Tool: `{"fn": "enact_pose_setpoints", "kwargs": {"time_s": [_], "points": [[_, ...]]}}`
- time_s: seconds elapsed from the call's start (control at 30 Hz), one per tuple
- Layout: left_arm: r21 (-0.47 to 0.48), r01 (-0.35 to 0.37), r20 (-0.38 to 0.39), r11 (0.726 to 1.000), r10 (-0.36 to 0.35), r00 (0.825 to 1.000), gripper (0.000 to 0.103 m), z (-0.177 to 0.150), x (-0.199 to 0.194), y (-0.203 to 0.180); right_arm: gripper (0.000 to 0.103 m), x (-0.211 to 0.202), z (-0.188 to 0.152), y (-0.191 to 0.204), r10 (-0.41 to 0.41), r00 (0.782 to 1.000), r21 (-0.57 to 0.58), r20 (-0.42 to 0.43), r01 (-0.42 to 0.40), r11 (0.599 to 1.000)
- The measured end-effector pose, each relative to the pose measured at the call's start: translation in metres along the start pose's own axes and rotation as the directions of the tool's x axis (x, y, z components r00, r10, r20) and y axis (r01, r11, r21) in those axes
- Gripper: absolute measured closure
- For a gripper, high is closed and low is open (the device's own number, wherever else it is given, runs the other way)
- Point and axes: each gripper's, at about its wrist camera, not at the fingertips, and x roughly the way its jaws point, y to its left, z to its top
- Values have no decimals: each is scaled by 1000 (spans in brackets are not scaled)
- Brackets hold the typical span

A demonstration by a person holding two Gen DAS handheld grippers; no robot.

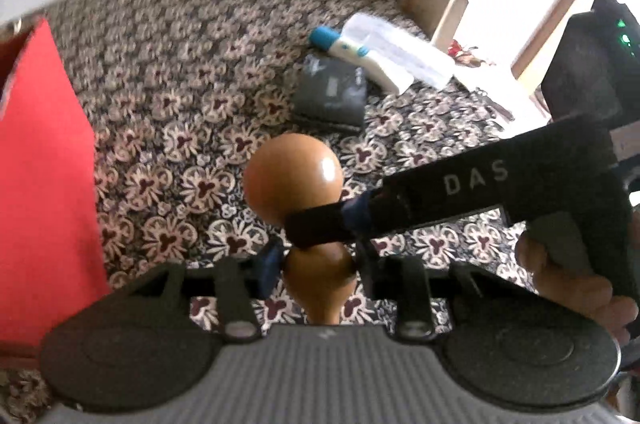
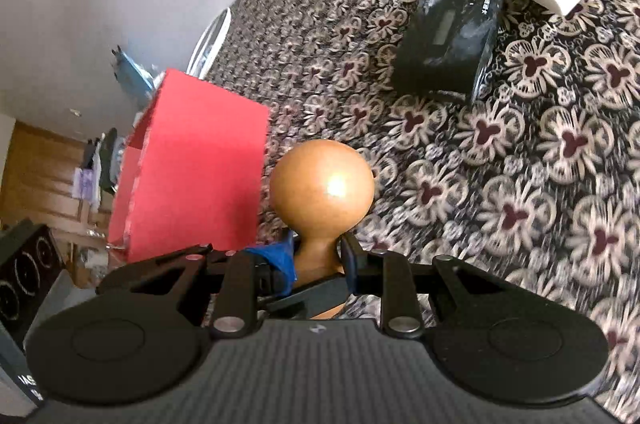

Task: Organize rigid objects
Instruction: 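Carry the gourd with the right gripper and lower it into the red box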

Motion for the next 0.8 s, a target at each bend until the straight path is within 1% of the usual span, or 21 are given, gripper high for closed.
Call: {"fn": "enact_pose_setpoints", "kwargs": {"time_s": [0.13, 0.2, 0.3, 0.37, 0.47, 0.53, 0.6, 0.7, 0.77, 0.8], "points": [[43, 6, 91, 999, -10, 996, 70, 2, -35, 2, 95, -11, -7, 34, 4, 997, -50, 83, 1, 999], [63, 5, 150, 998, -15, 989, 70, 4, -60, 10, 95, -15, -11, 54, 14, 992, -83, 127, -3, 997], [82, 1, 218, 997, -19, 976, 70, 5, -94, 28, 95, -21, -13, 89, 34, 983, -137, 181, -9, 991], [89, -8, 256, 996, -15, 967, 70, 6, -116, 44, 95, -14, -14, 116, 48, 977, -189, 208, -8, 982], [93, -32, 305, 995, 2, 952, 70, 6, -144, 77, 95, 7, -10, 154, 70, 971, -258, 227, -9, 966], [87, -48, 322, 995, 17, 947, 70, 8, -155, 100, 95, 20, -5, 173, 82, 970, -293, 228, -12, 956], [71, -49, 321, 996, 24, 947, 70, 12, -158, 123, 95, 41, 1, 192, 80, 973, -323, 218, -6, 946], [26, -34, 300, 999, 24, 953, 70, 10, -157, 164, 95, 73, 5, 211, 56, 980, -347, 193, 15, 938], [-10, -21, 273, 1000, 23, 962, 70, 9, -147, 186, 95, 99, 7, 214, 27, 985, -340, 169, 32, 940], [-37, -18, 247, 999, 27, 969, 71, 9, -139, 198, 96, 108, 6, 216, 10, 987, -342, 160, 46, 939]]}}
